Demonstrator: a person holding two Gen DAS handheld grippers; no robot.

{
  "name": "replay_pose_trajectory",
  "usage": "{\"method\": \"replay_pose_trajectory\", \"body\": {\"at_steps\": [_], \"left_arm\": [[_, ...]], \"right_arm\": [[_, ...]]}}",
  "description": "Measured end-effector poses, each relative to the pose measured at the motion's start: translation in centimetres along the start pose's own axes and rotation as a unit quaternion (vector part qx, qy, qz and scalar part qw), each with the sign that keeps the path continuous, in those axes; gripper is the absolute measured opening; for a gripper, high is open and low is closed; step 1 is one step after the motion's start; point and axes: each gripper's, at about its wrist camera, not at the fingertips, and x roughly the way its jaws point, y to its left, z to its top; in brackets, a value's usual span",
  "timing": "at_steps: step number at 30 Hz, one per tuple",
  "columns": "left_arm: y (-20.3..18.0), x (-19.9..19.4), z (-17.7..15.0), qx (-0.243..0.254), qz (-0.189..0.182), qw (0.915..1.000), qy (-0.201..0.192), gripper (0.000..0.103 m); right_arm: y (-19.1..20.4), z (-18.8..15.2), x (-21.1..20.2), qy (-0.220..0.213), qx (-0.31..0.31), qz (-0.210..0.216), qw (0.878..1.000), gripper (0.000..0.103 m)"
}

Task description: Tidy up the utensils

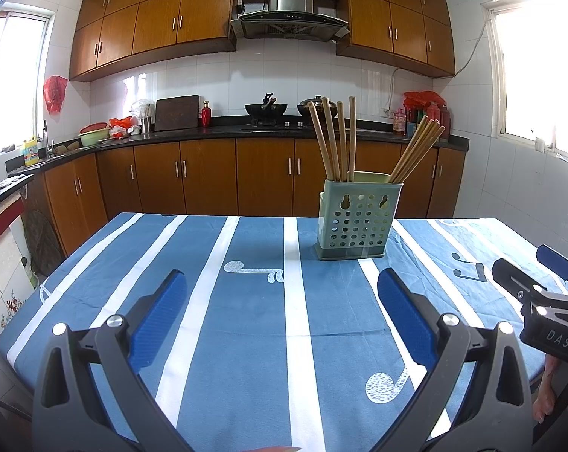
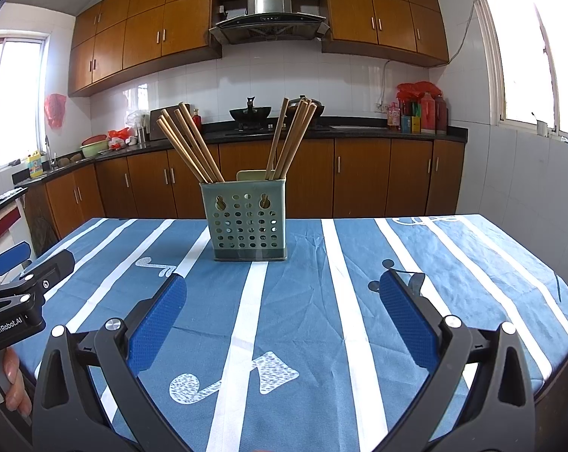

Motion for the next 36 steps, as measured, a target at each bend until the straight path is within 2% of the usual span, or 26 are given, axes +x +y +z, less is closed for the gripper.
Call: {"method": "replay_pose_trajectory", "body": {"at_steps": [36], "left_arm": [[-0.79, 0.0, -0.57, 0.001, -0.002, 1.0, 0.003, 0.099]], "right_arm": [[0.37, 0.14, 0.01, 0.002, 0.003, -0.001, 1.0, 0.101]]}}
